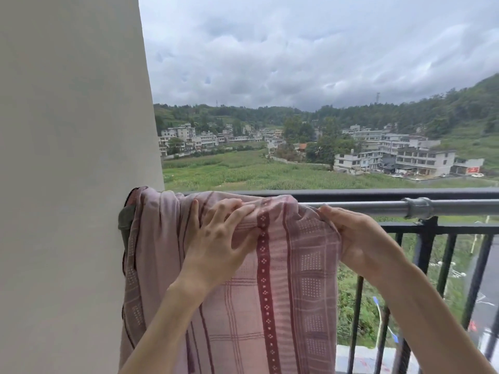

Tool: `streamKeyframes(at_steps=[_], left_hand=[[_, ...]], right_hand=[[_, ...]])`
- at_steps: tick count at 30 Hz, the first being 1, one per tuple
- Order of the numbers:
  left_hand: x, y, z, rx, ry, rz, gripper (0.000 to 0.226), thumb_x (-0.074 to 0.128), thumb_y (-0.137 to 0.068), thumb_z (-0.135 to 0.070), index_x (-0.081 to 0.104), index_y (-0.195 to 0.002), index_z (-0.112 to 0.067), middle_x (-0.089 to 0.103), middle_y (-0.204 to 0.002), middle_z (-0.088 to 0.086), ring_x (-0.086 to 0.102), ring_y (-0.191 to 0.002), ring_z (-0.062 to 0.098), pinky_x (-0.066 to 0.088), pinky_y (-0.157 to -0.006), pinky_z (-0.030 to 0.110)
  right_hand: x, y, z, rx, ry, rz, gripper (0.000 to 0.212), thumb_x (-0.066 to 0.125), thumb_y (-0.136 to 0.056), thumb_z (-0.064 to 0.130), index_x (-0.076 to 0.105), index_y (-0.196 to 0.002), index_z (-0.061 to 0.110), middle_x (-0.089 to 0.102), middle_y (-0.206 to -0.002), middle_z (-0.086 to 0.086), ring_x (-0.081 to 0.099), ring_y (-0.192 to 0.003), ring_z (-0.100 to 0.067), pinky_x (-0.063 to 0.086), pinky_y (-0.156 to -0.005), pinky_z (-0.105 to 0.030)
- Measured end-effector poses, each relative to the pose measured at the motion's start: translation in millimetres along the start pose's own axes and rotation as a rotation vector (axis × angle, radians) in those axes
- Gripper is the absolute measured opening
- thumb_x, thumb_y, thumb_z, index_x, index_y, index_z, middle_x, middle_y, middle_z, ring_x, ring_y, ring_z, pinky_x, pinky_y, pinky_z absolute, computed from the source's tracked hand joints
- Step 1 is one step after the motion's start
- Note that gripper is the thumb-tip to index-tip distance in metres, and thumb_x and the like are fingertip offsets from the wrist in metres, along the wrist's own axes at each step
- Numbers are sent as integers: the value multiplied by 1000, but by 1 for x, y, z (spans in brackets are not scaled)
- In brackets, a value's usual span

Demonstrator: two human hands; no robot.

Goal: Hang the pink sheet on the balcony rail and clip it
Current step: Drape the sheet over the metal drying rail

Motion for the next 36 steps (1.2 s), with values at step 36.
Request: streamKeyframes(at_steps=[36], left_hand=[[15,-14,-31,-91,-104,-58,45,47,-87,-45,45,-131,-35,45,-137,-8,34,-134,15,-18,-108,52]], right_hand=[[-124,22,14,180,-13,-58,31,44,-90,32,50,-70,9,44,-47,1,33,-31,-6,28,-27,-16]])
Point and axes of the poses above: each hand's wrist, its own y-axis away from the middle knuckle, its own x-axis out of the palm, z = x × y, the point moved 9 cm from there along -y, towards the middle knuckle
